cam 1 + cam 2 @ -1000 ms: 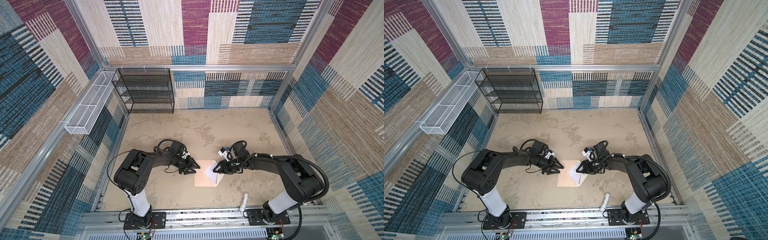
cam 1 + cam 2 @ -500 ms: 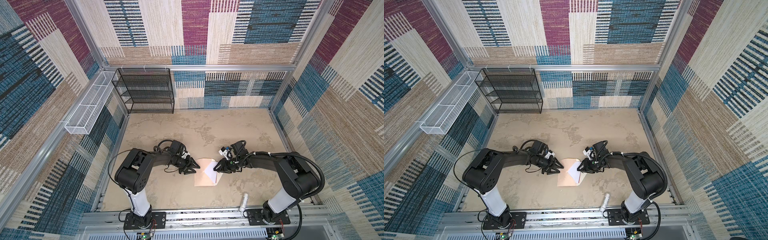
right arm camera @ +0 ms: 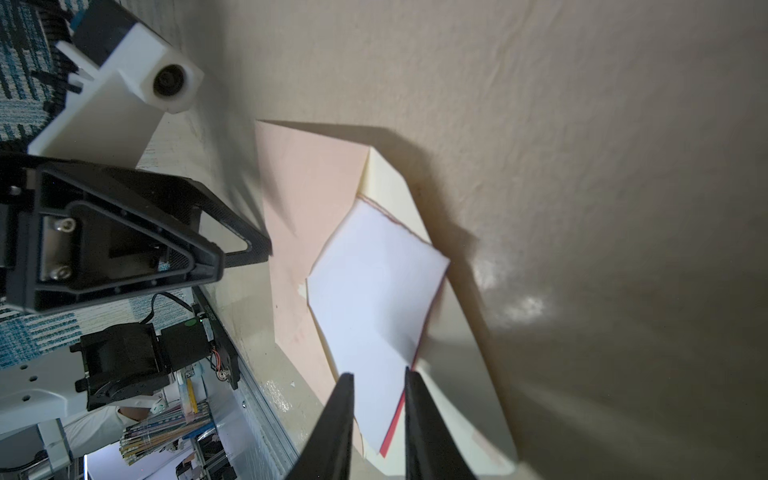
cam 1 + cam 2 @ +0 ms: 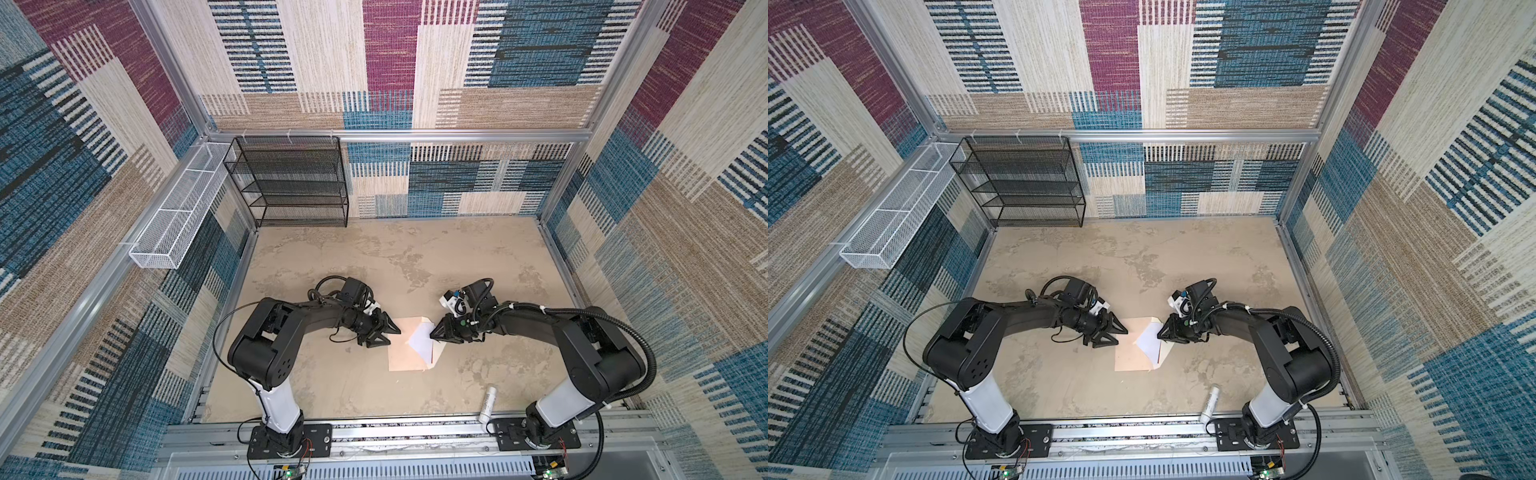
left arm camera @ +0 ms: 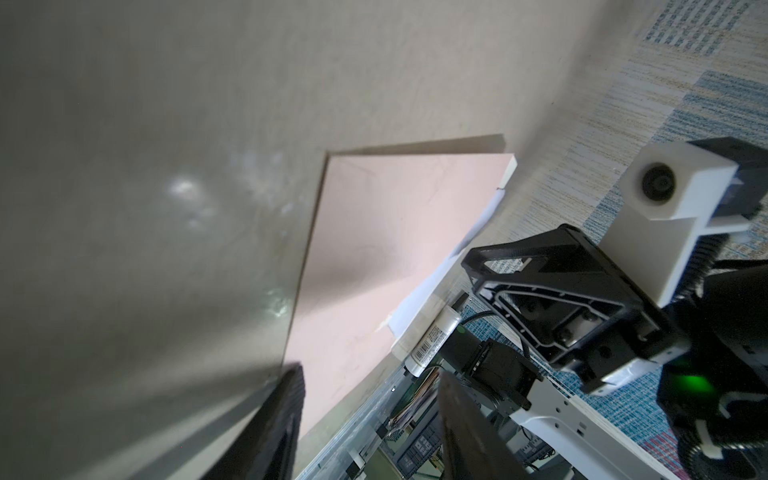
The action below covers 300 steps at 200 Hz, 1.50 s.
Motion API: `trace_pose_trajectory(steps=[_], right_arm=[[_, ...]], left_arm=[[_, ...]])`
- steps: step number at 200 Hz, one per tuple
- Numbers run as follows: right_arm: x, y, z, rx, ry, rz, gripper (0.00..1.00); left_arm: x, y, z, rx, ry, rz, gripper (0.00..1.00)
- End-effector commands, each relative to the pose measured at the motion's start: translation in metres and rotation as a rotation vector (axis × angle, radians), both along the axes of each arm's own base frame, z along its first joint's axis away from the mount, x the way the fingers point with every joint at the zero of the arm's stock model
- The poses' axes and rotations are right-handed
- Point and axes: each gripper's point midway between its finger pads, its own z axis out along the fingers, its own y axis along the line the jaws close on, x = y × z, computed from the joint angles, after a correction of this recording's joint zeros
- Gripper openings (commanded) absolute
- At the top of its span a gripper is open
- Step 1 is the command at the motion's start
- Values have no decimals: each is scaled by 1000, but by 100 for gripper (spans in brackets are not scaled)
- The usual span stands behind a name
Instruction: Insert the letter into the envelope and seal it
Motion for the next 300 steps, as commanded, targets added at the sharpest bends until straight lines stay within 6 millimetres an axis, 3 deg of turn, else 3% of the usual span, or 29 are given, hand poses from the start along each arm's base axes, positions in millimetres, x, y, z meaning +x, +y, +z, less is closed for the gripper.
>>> trace_pose_trajectory(steps=[1,60,189,300], right_arm=[[2,1,-1,2,3,-7,27],[6,2,-3,-12,13,-14,34],[19,20,-2,-10,11,13,27],[-13,8,-4,-36,85,15,36]], left_arm=[[3,9,-13,76,-29,-3,55],[4,8,-14,72,-31,-1,54],[6,6,-16,69,-28,-11,53],[5,6,-18,65,-11,0,52]])
